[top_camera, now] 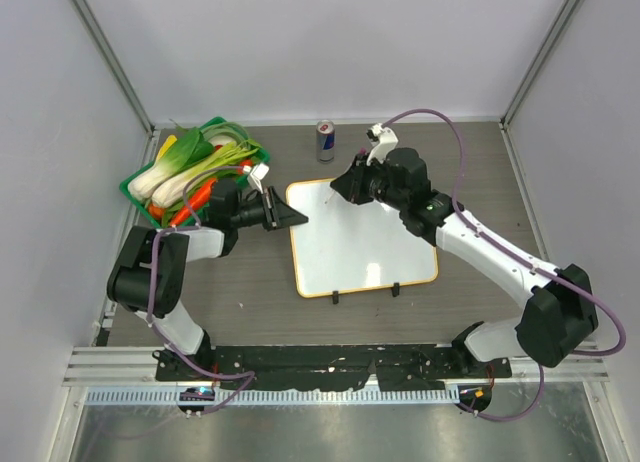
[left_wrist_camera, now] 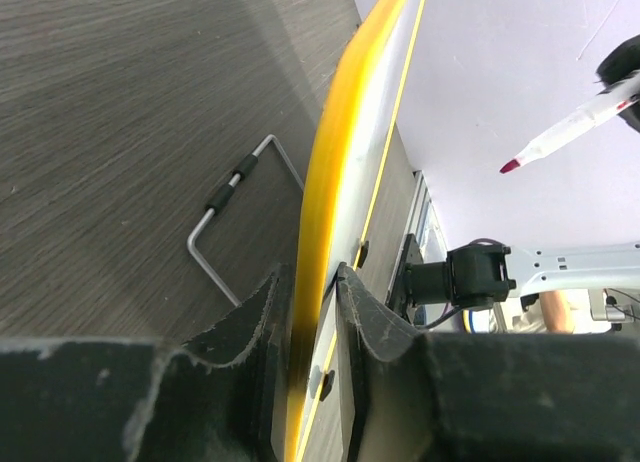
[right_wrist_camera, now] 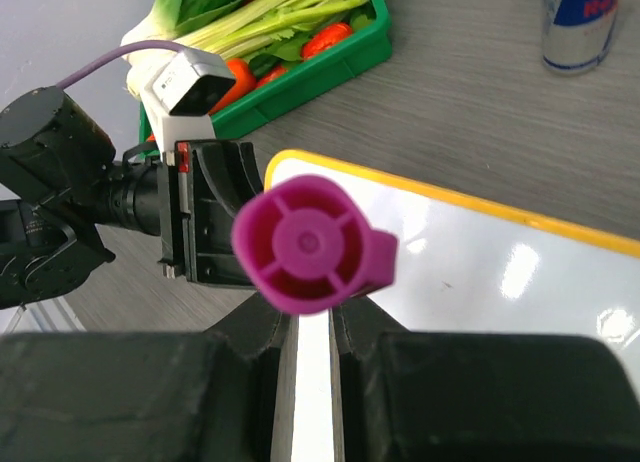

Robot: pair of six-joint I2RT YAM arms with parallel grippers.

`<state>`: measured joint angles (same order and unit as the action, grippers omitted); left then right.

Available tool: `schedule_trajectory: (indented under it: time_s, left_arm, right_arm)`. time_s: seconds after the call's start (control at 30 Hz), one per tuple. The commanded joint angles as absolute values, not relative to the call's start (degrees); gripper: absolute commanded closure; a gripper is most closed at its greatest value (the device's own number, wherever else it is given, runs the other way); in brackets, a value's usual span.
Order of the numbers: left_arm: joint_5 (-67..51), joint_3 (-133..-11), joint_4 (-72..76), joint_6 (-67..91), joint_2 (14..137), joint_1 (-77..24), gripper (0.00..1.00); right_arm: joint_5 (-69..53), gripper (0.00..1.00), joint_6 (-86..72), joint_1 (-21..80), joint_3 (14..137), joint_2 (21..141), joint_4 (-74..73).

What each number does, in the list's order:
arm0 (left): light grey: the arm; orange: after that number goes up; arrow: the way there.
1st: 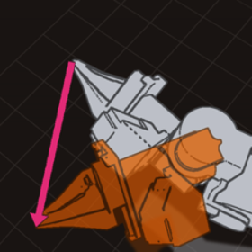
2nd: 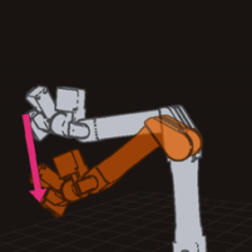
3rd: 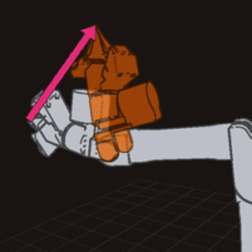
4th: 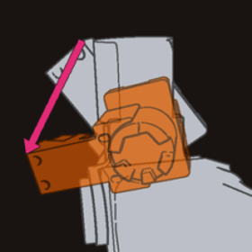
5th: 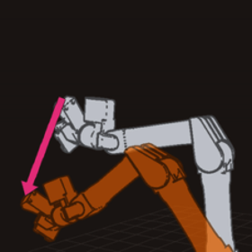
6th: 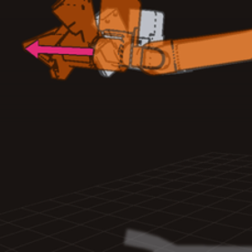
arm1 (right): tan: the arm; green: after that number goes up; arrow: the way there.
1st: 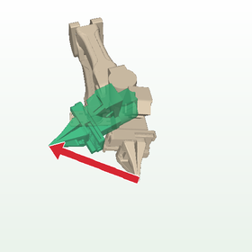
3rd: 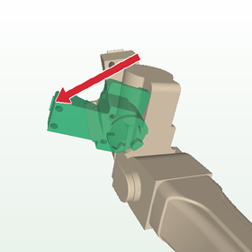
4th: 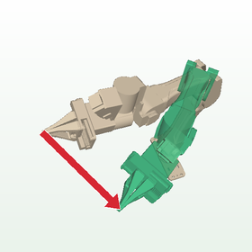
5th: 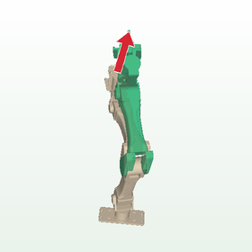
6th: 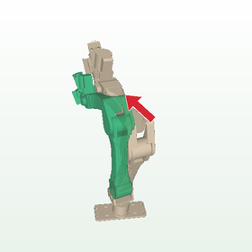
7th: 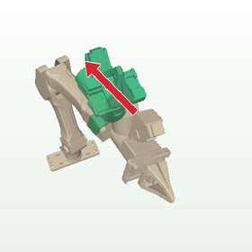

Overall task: Write a sentence on the whiteboard
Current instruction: Pick up the whiteboard from the center of the board, then write a sentence on the whiteboard.

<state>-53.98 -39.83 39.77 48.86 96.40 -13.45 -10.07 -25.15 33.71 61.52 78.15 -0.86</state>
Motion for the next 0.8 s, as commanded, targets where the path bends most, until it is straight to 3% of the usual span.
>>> schedule_trajectory:
  time_s: [0.0, 0.13, 0.43, 0.77]
  left_arm:
    - [-52.30, -38.50, 37.18, 46.58, 93.43, -14.67, 0.89]
    - [-51.59, -38.06, 34.64, 45.36, 91.76, -15.64, 1.00]
    - [-51.33, -39.02, 29.80, 42.98, 90.88, -15.91, 1.00]
    - [-50.98, -39.64, 27.16, 41.22, 90.62, -16.35, 1.00]
  right_arm:
    - [-4.50, 0.98, -21.10, 36.90, 65.39, 79.27, 4.04]
    - [2.69, 0.99, -18.90, 40.16, 65.48, 79.89, 5.45]
    - [11.51, 0.99, -17.75, 43.59, 63.64, 80.86, 10.45]
    - [12.31, 0.99, -17.58, 43.94, 65.13, 84.37, 10.55]
